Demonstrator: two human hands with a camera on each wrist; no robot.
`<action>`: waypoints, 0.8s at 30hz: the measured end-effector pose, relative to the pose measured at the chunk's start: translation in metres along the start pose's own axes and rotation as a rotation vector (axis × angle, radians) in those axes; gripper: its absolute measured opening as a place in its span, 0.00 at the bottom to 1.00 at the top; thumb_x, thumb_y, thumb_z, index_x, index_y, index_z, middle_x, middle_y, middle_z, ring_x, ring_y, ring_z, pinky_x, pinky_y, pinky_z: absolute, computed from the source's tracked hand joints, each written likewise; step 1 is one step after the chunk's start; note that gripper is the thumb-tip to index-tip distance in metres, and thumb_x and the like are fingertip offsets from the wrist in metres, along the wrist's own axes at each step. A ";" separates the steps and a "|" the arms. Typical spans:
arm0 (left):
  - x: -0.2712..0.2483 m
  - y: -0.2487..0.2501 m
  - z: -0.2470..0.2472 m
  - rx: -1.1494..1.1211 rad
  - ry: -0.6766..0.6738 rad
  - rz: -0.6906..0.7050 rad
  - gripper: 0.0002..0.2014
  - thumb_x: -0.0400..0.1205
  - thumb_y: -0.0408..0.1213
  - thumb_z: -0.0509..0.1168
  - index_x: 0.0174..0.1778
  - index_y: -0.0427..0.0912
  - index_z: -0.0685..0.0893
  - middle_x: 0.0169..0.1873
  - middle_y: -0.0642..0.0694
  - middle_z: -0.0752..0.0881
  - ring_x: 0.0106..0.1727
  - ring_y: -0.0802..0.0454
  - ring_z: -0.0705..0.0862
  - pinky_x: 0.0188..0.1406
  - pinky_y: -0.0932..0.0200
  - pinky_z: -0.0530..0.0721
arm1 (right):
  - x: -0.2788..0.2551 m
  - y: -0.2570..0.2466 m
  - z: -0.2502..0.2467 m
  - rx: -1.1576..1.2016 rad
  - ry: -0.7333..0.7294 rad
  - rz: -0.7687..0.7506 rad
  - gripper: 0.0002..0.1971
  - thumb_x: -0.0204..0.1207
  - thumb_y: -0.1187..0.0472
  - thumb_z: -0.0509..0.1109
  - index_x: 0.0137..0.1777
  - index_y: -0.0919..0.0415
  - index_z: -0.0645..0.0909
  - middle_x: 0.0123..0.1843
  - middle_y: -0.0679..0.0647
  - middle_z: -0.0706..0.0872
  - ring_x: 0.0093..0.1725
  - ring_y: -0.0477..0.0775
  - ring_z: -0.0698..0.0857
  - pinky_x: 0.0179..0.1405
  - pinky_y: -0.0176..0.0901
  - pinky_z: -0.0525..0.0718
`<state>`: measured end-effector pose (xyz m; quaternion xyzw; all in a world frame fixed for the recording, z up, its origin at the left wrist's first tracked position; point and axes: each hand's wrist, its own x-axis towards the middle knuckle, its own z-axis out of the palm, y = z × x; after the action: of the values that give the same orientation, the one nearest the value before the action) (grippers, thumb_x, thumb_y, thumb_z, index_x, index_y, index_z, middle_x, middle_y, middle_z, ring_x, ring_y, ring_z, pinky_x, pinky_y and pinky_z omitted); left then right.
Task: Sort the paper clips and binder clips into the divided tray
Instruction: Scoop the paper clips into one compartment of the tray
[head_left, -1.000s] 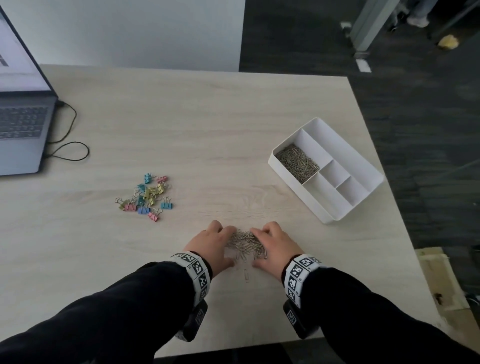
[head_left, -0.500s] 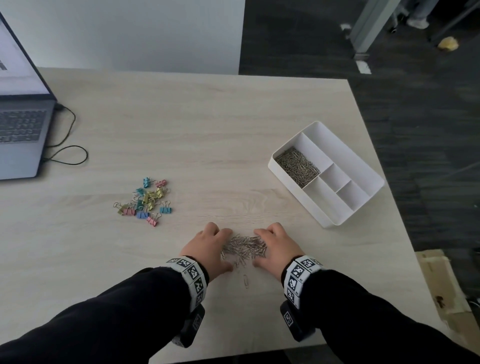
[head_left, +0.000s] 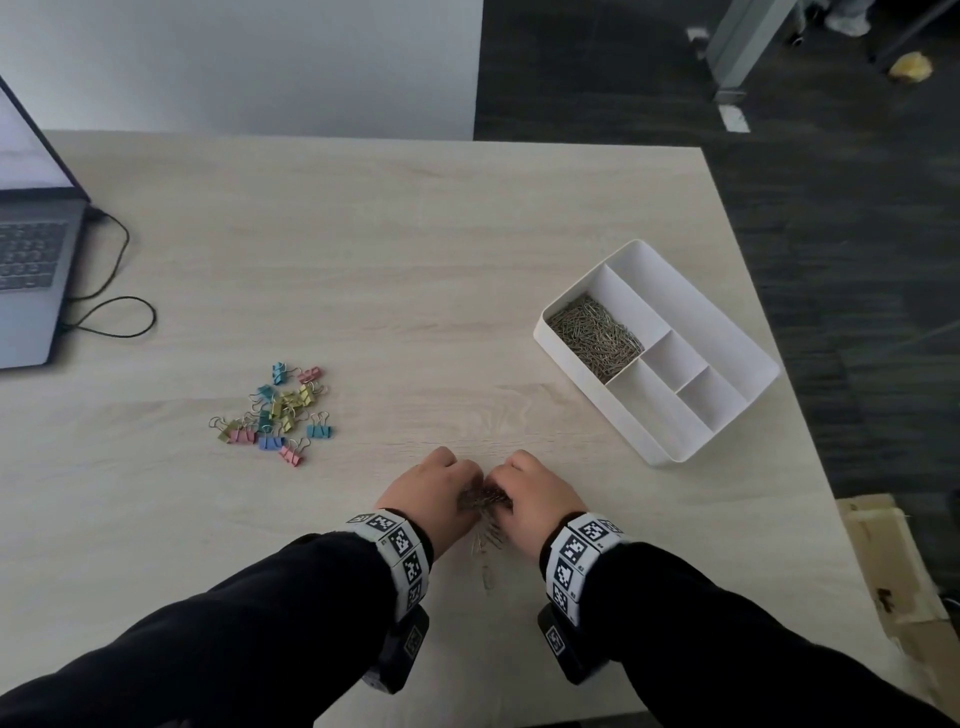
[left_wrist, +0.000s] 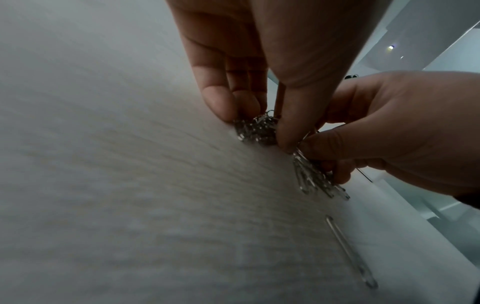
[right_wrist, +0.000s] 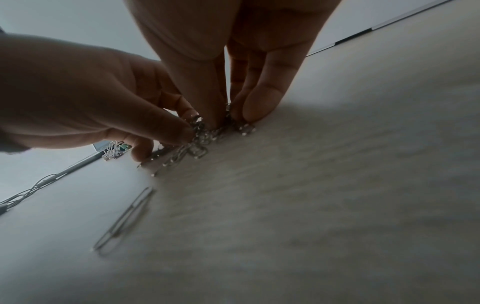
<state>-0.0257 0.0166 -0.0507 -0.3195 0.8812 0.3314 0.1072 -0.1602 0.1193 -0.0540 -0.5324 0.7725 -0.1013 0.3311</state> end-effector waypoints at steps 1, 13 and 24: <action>0.003 0.001 0.000 -0.007 0.008 0.005 0.14 0.75 0.44 0.68 0.56 0.50 0.83 0.52 0.47 0.79 0.49 0.45 0.84 0.50 0.54 0.83 | 0.001 0.001 0.000 -0.001 0.011 -0.005 0.11 0.75 0.60 0.68 0.56 0.58 0.81 0.57 0.54 0.78 0.52 0.59 0.82 0.50 0.52 0.82; 0.032 0.009 -0.013 0.034 -0.045 0.009 0.09 0.75 0.42 0.66 0.49 0.49 0.88 0.46 0.47 0.83 0.48 0.46 0.84 0.45 0.60 0.77 | 0.018 0.007 -0.018 0.042 -0.004 0.085 0.07 0.74 0.58 0.68 0.49 0.55 0.84 0.52 0.54 0.82 0.52 0.60 0.82 0.51 0.49 0.81; 0.052 0.021 -0.045 -0.050 -0.027 0.020 0.09 0.74 0.42 0.69 0.47 0.52 0.91 0.43 0.51 0.90 0.47 0.52 0.87 0.47 0.64 0.78 | 0.022 0.020 -0.059 0.188 0.104 0.094 0.05 0.69 0.63 0.74 0.44 0.57 0.89 0.42 0.53 0.85 0.46 0.54 0.84 0.46 0.33 0.73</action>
<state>-0.0787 -0.0263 -0.0266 -0.3088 0.8742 0.3589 0.1078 -0.2162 0.0966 -0.0284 -0.4560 0.7999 -0.1853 0.3433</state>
